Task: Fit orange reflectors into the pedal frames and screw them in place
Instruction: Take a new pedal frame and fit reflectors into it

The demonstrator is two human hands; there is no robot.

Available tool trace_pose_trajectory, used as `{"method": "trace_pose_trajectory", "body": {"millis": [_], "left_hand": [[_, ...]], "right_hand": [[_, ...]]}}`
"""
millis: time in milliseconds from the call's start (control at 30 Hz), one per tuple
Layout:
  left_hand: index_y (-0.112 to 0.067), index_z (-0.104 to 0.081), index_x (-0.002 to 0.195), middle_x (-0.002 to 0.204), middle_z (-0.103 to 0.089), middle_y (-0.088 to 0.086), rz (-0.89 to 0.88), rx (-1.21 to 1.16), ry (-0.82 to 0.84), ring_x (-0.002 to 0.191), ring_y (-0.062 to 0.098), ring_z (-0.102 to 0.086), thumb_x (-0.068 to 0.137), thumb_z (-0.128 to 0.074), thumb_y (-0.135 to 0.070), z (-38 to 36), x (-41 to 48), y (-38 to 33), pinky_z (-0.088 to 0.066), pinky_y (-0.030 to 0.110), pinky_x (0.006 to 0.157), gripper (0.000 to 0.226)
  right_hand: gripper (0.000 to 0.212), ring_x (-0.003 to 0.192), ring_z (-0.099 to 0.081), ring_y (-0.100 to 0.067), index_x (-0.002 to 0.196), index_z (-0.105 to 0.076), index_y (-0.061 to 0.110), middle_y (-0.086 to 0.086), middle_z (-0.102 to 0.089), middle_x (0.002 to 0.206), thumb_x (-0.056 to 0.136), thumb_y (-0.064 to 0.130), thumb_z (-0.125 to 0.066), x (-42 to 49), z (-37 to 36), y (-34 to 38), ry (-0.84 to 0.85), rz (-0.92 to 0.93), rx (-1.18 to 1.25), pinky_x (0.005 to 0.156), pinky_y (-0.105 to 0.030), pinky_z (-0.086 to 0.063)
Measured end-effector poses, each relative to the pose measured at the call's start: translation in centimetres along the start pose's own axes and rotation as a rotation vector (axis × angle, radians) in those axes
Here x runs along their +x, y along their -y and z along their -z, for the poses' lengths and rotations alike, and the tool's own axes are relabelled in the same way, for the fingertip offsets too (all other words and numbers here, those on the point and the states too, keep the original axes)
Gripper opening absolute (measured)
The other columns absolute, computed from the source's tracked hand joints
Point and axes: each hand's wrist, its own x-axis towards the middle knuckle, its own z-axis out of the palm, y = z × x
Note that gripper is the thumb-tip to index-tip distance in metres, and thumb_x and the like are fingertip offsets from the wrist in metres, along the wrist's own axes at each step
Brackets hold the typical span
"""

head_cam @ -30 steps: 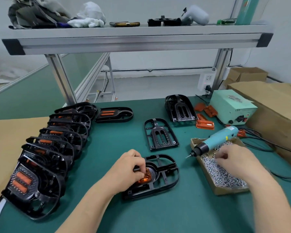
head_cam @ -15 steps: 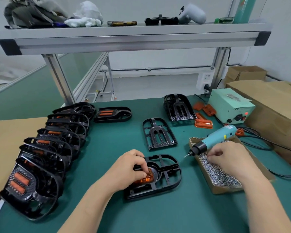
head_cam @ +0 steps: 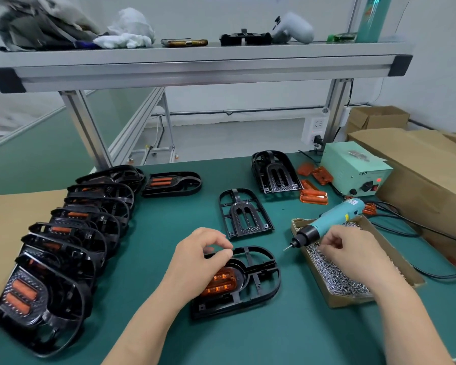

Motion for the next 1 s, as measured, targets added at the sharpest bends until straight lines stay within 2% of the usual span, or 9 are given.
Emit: {"method": "trace_pose_trajectory", "body": {"millis": [100,200,267,333,467,667,800,900,1000], "left_hand": [[-0.033,-0.074,0.079,0.083,-0.074,-0.006,0.104,-0.22,-0.037,0.071,0.003,-0.065,0.089,-0.069,-0.012,-0.2,-0.3,-1.5,-0.048,0.013,0.067,0.024],[-0.017,-0.077,0.082,0.084,-0.076,0.009,0.213,-0.521,0.026,0.066,0.011,-0.068,0.092,-0.063,-0.001,-1.2,-0.6,-3.0,-0.05,0.017,0.058,0.024],[-0.009,-0.077,0.088,0.089,-0.076,0.013,0.292,-0.689,0.118,0.067,0.013,-0.069,0.094,-0.062,-0.005,-2.1,-0.7,-4.0,-0.051,0.018,0.056,0.016],[-0.002,-0.074,0.094,0.09,-0.076,0.015,0.363,-0.837,0.189,0.067,0.013,-0.069,0.095,-0.062,-0.01,-2.8,-0.6,-4.7,-0.051,0.017,0.055,0.015],[-0.001,-0.075,0.086,0.082,-0.072,0.014,0.456,-1.052,0.226,0.059,0.01,-0.065,0.08,-0.071,-0.015,-2.7,-0.3,-4.9,-0.049,0.015,0.048,0.015],[-0.001,-0.078,0.087,0.082,-0.071,0.012,0.599,-1.268,0.227,0.056,0.008,-0.064,0.073,-0.075,-0.011,-2.2,-0.5,-4.4,-0.051,0.012,0.045,0.018],[-0.001,-0.077,0.08,0.076,-0.068,0.012,0.619,-1.309,0.192,0.053,0.008,-0.062,0.066,-0.077,-0.007,-2.3,-0.5,-4.4,-0.05,0.012,0.044,0.015],[-0.006,-0.076,0.07,0.074,-0.068,0.013,0.575,-1.24,0.147,0.054,0.009,-0.063,0.064,-0.078,-0.004,-2.2,-0.5,-4.2,-0.051,0.013,0.047,0.007],[-0.009,-0.075,0.067,0.074,-0.068,0.012,0.523,-1.192,0.121,0.056,0.009,-0.064,0.066,-0.076,-0.002,-1.8,-0.5,-4.0,-0.052,0.013,0.049,0.007]], "right_hand": [[0.02,0.071,-0.059,-0.009,0.071,-0.065,0.027,0.009,-0.067,0.069,0.089,0.02,-0.07,-0.3,0.7,0.4,-0.085,0.011,0.044,0.059,-0.029,-0.04],[0.017,0.063,-0.058,-0.002,0.07,-0.071,0.026,0.013,-0.068,0.065,0.085,0.019,-0.075,-1.2,1.1,2.7,-0.159,0.11,0.35,0.057,-0.02,-0.04],[0.016,0.063,-0.056,0.002,0.07,-0.075,0.023,0.012,-0.069,0.07,0.083,0.013,-0.079,-2.2,0.5,5.2,-0.098,0.179,0.622,0.062,-0.013,-0.043],[0.015,0.069,-0.059,-0.004,0.072,-0.078,0.02,0.0,-0.07,0.078,0.081,0.008,-0.081,-3.0,-0.6,7.1,-0.02,0.217,0.819,0.068,-0.013,-0.045],[0.009,0.066,-0.065,-0.01,0.078,-0.078,0.007,-0.017,-0.069,0.082,0.081,-0.002,-0.077,-4.0,-2.5,9.3,0.062,0.2,1.081,0.066,-0.016,-0.05],[0.011,0.069,-0.067,-0.015,0.079,-0.077,0.006,-0.013,-0.07,0.082,0.084,-0.003,-0.074,-4.2,-3.2,9.9,0.153,0.17,1.232,0.066,-0.017,-0.051],[0.013,0.075,-0.069,-0.014,0.084,-0.081,0.012,-0.006,-0.071,0.08,0.086,0.001,-0.074,-3.9,-3.3,9.5,0.174,0.226,1.143,0.071,-0.016,-0.051],[0.017,0.09,-0.067,-0.009,0.089,-0.081,0.024,0.003,-0.071,0.091,0.09,0.009,-0.073,-2.8,-3.4,8.1,-0.05,0.231,0.953,0.082,-0.018,-0.049],[0.012,0.096,-0.056,-0.001,0.1,-0.068,0.026,0.004,-0.058,0.109,0.089,0.024,-0.073,-0.8,-2.6,5.4,-0.42,0.027,0.786,0.083,-0.023,-0.046]]}}
